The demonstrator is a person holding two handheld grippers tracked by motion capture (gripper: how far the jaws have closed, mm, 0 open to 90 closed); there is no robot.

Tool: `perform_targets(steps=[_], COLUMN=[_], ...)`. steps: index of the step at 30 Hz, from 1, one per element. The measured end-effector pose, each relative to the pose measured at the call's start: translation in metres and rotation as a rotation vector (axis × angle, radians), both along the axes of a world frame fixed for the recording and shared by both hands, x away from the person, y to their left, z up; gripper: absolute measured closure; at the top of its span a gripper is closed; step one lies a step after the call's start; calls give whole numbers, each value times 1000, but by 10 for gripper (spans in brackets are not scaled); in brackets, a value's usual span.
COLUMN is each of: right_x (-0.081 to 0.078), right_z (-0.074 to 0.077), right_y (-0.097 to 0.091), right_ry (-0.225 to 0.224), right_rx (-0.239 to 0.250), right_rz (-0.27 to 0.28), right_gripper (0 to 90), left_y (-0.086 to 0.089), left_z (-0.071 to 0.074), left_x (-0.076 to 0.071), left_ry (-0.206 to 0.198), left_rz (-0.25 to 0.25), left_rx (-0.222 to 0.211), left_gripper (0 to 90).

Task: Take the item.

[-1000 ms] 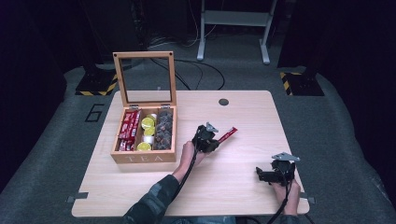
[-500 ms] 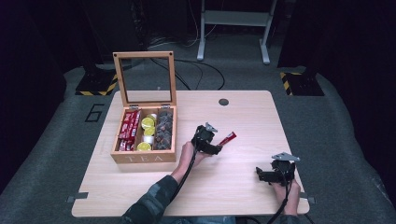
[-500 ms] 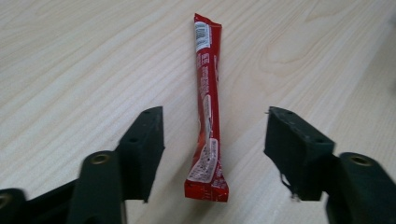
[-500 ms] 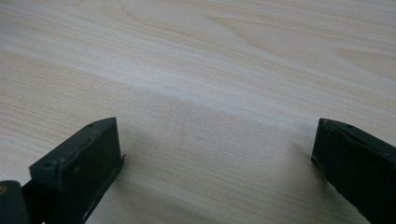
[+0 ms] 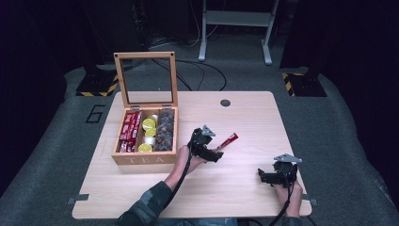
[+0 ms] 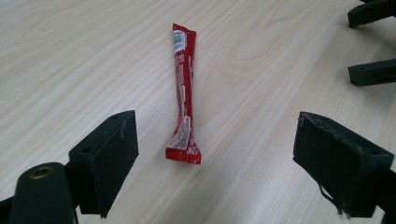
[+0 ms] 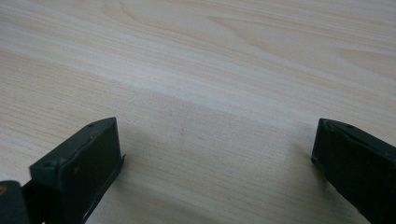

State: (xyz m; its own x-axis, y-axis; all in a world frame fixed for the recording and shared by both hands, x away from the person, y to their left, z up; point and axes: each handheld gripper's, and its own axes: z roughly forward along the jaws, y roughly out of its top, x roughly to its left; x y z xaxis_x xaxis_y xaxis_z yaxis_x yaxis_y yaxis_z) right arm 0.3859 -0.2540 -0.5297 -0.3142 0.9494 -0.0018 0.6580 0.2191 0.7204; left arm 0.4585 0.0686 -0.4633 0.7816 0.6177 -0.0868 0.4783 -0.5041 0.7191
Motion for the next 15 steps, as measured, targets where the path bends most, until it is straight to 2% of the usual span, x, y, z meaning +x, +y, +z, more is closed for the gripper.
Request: perform_targets(steps=[4,15], right_x=[0,0], right_z=[0,0], right_y=[0,0], right_ry=[0,-1], right_rx=[0,0], right_rz=[0,-1], right_gripper=[6,6], left_y=[10,40], left_z=[5,20], left_x=[-7,-34], left_ry=[-14,-54], left_rz=[-14,-24], left_rx=[7,-23], left_gripper=[100,56])
